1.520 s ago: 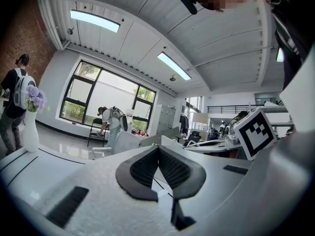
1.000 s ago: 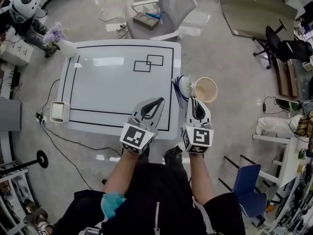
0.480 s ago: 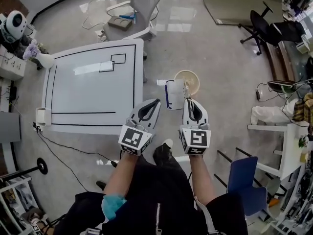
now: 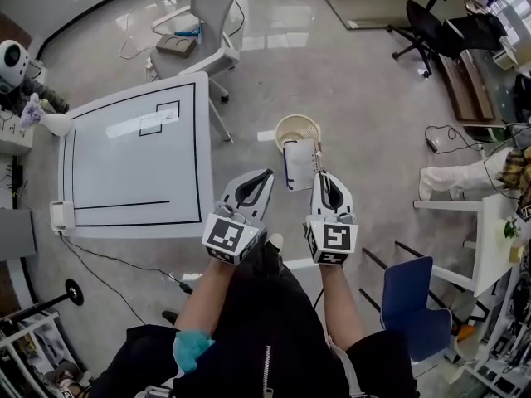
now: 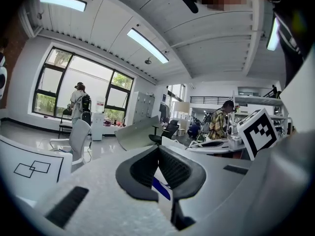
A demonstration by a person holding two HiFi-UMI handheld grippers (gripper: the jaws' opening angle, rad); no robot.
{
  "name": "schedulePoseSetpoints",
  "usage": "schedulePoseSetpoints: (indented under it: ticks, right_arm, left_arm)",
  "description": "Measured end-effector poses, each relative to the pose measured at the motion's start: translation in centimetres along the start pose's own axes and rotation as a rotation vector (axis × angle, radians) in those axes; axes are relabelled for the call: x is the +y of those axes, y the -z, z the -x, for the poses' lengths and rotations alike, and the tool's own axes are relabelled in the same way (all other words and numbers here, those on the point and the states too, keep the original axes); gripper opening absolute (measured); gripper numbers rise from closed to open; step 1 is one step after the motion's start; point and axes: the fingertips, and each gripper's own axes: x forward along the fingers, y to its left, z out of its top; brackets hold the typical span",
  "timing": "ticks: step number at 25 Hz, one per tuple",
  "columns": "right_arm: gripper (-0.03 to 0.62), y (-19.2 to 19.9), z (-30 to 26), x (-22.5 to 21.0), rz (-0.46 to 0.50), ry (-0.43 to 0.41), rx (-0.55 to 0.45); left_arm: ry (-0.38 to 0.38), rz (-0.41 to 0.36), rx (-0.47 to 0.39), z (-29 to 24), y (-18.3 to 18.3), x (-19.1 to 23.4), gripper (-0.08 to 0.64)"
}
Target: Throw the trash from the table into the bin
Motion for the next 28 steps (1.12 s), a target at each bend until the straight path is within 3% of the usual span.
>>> schedulePoseSetpoints:
  ticks: [11,18,28]
  right_arm:
    - [0.025,-1.6,-10.2,-2.9,0.002,0.001,0.061]
    - [0.025,-2.7,-15.6,-3.1,0.001,-0.004,0.09]
    - [0.025,-0.5,-19.0,-3.8,0.006,-0.031,0.143]
  left_arm:
    - [0.032,0.028,-0.025,-10.3,-2.2,6.5,0.006]
    - [0.002,0.025,0.01,-12.8,-1.7,11.5,0.006]
    - [-0.014,0.096,0.025,-15.0,0.0,13.0,0.006]
